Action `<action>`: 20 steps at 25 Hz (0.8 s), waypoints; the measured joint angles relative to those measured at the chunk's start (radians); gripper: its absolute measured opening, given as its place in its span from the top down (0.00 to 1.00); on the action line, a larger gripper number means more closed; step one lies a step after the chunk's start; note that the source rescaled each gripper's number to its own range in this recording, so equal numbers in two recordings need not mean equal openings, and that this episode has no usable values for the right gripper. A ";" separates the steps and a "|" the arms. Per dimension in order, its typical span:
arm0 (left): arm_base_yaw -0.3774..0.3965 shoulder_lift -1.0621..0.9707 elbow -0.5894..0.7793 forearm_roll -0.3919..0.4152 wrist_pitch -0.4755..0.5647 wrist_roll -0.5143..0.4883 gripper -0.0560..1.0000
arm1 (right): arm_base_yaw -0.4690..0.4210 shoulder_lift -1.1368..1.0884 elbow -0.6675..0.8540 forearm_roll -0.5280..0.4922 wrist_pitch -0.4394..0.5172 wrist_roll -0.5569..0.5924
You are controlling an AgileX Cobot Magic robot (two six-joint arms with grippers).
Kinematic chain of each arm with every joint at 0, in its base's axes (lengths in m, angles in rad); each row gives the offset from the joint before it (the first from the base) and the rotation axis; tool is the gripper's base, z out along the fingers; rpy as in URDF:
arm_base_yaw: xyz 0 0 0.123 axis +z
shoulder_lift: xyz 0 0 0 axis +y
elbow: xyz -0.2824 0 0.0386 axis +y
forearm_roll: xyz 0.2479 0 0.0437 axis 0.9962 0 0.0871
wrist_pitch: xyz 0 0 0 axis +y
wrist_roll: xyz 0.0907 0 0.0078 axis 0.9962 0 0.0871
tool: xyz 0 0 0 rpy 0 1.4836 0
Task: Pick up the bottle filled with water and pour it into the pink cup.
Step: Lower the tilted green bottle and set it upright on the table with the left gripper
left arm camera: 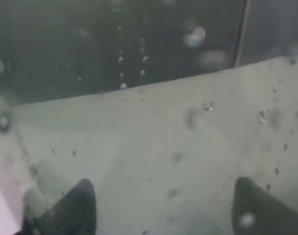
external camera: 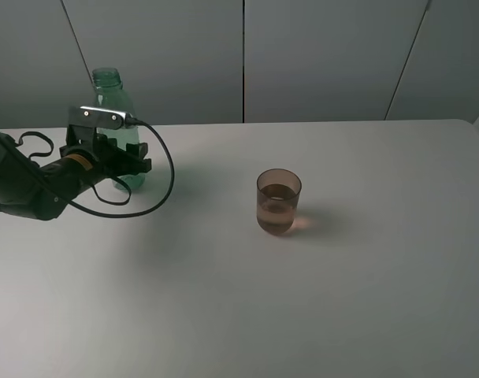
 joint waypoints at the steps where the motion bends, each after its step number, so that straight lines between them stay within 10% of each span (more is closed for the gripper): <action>1: 0.000 -0.001 0.000 0.000 -0.002 0.014 0.95 | 0.000 0.000 0.000 0.000 0.000 0.000; 20: 0.000 -0.001 0.000 0.000 -0.002 0.109 0.95 | 0.000 0.000 0.000 0.000 0.000 0.000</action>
